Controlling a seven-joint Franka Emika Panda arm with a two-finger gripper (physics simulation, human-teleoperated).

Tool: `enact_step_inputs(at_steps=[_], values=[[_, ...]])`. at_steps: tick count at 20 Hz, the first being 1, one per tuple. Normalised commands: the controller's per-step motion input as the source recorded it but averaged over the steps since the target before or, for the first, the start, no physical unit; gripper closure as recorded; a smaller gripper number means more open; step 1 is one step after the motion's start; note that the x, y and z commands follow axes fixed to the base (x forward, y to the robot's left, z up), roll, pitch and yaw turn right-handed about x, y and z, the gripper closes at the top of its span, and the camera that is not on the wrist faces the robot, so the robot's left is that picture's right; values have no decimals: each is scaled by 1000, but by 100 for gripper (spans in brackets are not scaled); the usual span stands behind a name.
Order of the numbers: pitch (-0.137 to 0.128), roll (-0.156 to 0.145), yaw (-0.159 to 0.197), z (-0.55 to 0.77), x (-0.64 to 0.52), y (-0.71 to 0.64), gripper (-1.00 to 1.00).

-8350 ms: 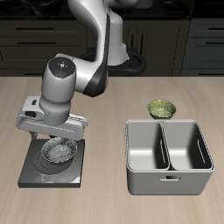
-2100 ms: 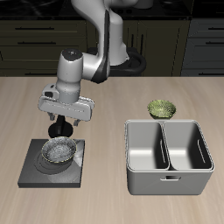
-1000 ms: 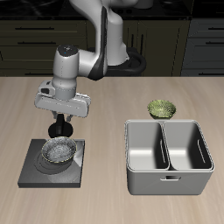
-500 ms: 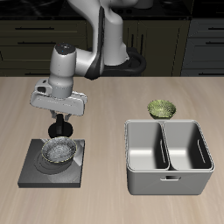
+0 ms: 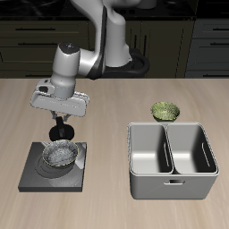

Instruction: Place the black bowl on the flat stove and turn on the flat stove

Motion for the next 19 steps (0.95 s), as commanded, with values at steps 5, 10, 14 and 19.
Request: enact_step_inputs(at_steps=[5,10,14,19], values=[[-8,-31,37,127,64,-134,100],[-1,-54,14,140,65,-213,100],[16,-10,19,6,13,-69,100],[-9,-43,-15,117,25,-184,100]])
